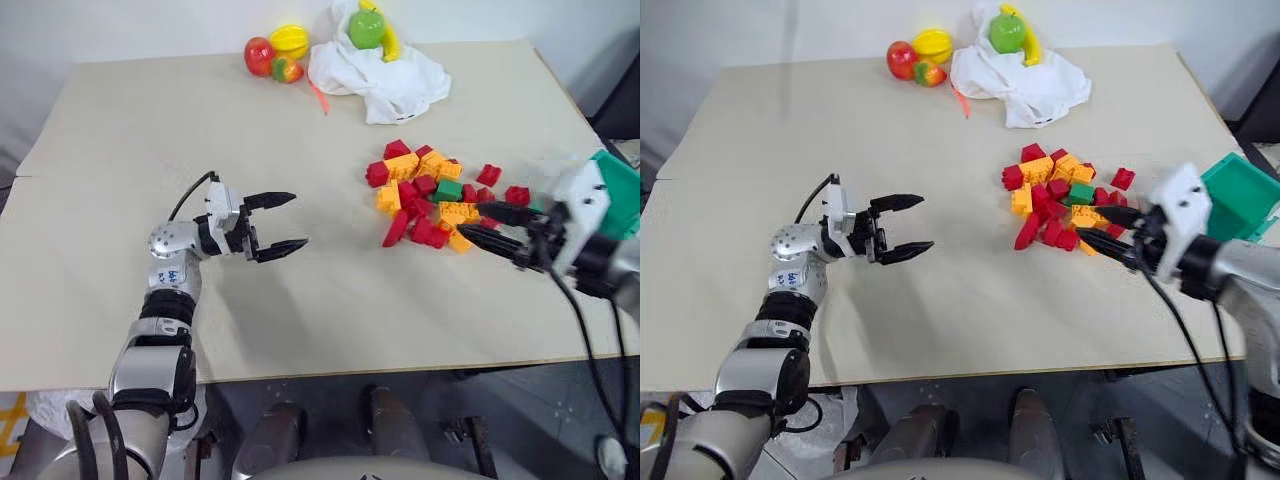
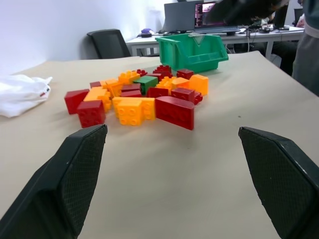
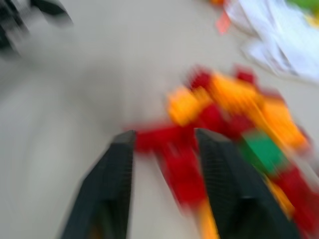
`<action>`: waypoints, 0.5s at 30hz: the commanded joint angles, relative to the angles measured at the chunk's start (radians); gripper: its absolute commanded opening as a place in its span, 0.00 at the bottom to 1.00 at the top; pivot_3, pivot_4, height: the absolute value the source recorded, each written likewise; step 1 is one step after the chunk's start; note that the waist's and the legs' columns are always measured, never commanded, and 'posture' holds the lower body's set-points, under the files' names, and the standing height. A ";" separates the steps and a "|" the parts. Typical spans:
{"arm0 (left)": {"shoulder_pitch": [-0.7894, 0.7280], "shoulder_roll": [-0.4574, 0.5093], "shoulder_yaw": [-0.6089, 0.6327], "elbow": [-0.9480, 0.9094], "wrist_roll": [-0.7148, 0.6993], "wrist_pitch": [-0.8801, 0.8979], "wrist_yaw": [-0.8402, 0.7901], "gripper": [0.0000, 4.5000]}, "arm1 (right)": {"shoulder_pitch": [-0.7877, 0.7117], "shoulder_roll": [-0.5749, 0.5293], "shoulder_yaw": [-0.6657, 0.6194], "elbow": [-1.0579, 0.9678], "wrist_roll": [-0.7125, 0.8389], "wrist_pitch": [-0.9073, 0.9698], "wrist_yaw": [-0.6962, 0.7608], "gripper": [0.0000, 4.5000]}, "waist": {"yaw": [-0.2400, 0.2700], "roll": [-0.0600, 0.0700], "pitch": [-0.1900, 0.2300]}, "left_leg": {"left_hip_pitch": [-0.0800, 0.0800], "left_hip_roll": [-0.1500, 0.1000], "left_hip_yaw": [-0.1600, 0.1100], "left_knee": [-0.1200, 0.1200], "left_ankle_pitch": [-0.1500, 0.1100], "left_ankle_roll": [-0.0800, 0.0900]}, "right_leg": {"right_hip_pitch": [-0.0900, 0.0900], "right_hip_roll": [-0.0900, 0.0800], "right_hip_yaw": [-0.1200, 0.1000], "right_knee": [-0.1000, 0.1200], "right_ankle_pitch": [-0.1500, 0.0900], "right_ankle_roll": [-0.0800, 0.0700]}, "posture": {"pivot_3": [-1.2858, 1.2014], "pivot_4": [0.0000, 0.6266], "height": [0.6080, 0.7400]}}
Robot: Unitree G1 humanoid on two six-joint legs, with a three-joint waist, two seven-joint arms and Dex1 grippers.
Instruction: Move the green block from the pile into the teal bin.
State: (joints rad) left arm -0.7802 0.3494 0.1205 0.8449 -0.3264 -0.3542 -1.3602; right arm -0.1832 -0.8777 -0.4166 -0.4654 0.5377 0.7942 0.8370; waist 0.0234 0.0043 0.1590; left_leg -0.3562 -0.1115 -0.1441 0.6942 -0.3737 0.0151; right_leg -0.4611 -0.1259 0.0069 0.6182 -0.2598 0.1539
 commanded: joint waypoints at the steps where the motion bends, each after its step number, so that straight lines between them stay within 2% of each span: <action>1: -0.026 0.003 0.008 0.020 -0.015 -0.004 -0.028 1.00 | 0.070 -0.073 -0.115 -0.017 0.001 -0.017 0.044 0.76 | 0.000 0.000 0.000 | 0.000 0.000 0.000 0.000 0.000 0.000 | 0.000 0.000 0.000 0.000 0.000 0.000 | 0.52 0.24 1.00; 4: -0.036 0.006 0.012 0.039 -0.013 -0.010 -0.035 1.00 | 0.129 -0.115 -0.173 -0.016 -0.010 -0.018 0.058 0.98 | 0.000 -0.001 0.001 | 0.001 0.001 0.002 0.000 0.000 0.000 | 0.000 0.000 0.001 0.000 0.000 0.000 | 0.52 0.24 1.00; 6: -0.037 0.008 0.014 0.044 -0.013 -0.012 -0.040 1.00 | 0.144 -0.131 -0.186 -0.025 -0.007 -0.006 0.053 0.99 | 0.003 -0.001 0.001 | 0.001 0.001 0.002 0.001 0.000 0.000 | 0.000 0.000 0.000 -0.001 0.000 0.000 | 0.52 0.24 1.00; 8: -0.031 0.007 0.013 0.038 -0.013 -0.012 -0.041 1.00 | 0.107 -0.138 -0.143 -0.025 0.001 0.004 0.023 0.99 | 0.001 -0.001 0.001 | 0.001 0.000 0.002 0.002 0.000 0.000 | 0.000 0.000 0.001 -0.002 0.000 0.000 | 0.52 0.24 1.00; 15: 0.006 0.000 0.009 -0.009 -0.020 -0.003 -0.038 1.00 | -0.160 -0.099 0.098 0.088 -0.024 0.100 -0.121 0.99 | -0.001 -0.001 0.001 | 0.001 0.001 0.004 0.003 0.000 0.000 | 0.000 -0.001 0.001 -0.002 0.002 0.000 | 0.52 0.24 1.00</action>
State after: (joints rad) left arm -0.7809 0.3493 0.1214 0.8674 -0.3271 -0.3583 -1.3943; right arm -0.3089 -0.9861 -0.3456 -0.3959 0.5254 0.8777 0.7441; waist 0.0226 0.0031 0.1598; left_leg -0.3551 -0.1105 -0.1403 0.6976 -0.3738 0.0151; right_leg -0.4611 -0.1270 0.0079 0.6162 -0.2580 0.1536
